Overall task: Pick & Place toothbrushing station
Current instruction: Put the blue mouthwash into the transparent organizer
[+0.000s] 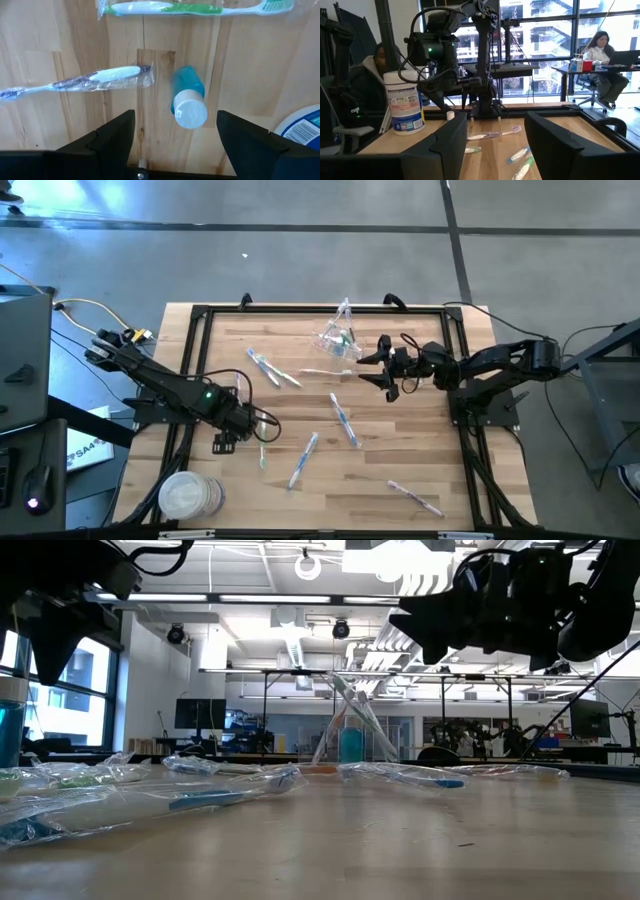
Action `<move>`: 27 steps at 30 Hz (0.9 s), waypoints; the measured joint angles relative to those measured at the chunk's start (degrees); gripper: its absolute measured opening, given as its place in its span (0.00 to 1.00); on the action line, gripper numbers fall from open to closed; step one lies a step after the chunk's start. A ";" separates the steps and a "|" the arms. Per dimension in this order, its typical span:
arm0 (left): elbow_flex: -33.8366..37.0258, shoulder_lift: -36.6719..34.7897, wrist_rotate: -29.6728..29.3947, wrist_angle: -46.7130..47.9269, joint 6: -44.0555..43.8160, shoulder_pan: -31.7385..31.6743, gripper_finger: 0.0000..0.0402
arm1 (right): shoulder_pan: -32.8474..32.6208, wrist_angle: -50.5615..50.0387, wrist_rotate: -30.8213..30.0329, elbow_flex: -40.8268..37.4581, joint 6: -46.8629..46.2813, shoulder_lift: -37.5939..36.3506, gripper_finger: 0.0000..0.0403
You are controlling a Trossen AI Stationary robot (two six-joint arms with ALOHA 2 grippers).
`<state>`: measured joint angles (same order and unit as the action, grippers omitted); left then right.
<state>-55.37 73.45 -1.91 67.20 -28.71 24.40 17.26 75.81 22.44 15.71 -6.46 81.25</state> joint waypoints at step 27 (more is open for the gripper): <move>0.00 -0.02 -0.41 -1.05 1.36 1.41 0.69 | -0.02 -1.09 -1.03 0.00 -1.09 0.00 0.47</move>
<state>-55.37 73.43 -2.33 66.15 -27.35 25.81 17.23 74.72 21.41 15.70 -7.55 81.25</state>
